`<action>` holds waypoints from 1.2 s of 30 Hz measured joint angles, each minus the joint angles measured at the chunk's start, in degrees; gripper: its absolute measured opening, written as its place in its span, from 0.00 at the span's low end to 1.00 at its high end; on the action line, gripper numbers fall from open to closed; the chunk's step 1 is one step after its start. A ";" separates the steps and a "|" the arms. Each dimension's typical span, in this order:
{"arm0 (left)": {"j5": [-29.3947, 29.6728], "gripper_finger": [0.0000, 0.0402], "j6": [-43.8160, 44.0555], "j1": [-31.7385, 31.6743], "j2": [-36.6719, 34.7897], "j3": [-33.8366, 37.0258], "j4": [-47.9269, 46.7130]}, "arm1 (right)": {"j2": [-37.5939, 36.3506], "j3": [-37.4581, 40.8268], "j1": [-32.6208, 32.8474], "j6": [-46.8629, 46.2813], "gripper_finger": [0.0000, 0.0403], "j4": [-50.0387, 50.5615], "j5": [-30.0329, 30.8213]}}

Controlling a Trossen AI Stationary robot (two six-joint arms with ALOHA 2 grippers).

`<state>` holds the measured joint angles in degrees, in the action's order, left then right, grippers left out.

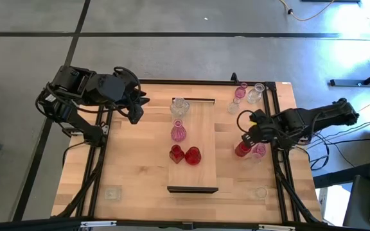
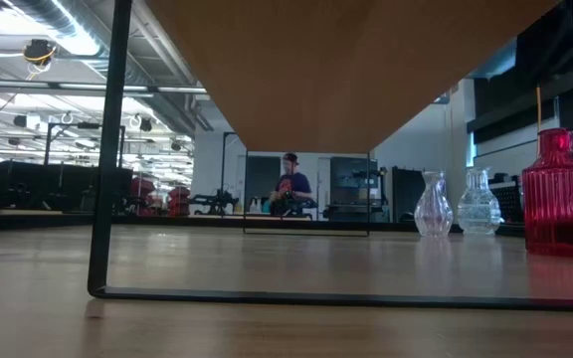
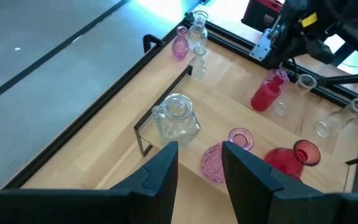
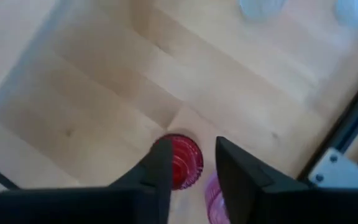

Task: Sort vases onto shelf
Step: Put the transparent vase on the shelf aligned with the other transparent vase

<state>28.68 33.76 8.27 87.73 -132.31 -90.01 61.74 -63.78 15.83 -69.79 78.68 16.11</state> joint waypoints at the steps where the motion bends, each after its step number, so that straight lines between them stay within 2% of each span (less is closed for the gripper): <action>1: 0.26 0.29 0.00 0.00 0.01 0.00 0.02 | -0.06 0.71 -0.55 -0.50 0.30 0.01 -0.77; 5: 0.66 0.29 0.08 0.00 -0.01 0.00 0.02 | -0.63 2.67 -3.39 -0.15 0.40 0.10 -4.40; 9: 0.67 0.29 0.15 -0.01 -0.01 -0.01 0.02 | -0.46 3.89 -6.58 2.86 0.43 0.22 -9.98; 19: 0.43 0.29 0.55 0.00 -0.01 0.00 0.04 | -0.32 4.29 -7.25 5.38 0.36 -2.54 -14.22; 24: 0.43 0.29 0.53 0.00 0.01 0.00 0.04 | 0.18 4.28 -7.25 6.12 0.32 -2.52 -14.37; 36: -1.56 0.29 1.70 0.02 0.01 0.00 0.02 | -0.05 4.29 -7.17 6.92 0.31 -1.05 -20.77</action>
<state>27.11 35.46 8.29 87.74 -132.31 -90.00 61.69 -59.48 8.67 -62.87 77.63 -4.67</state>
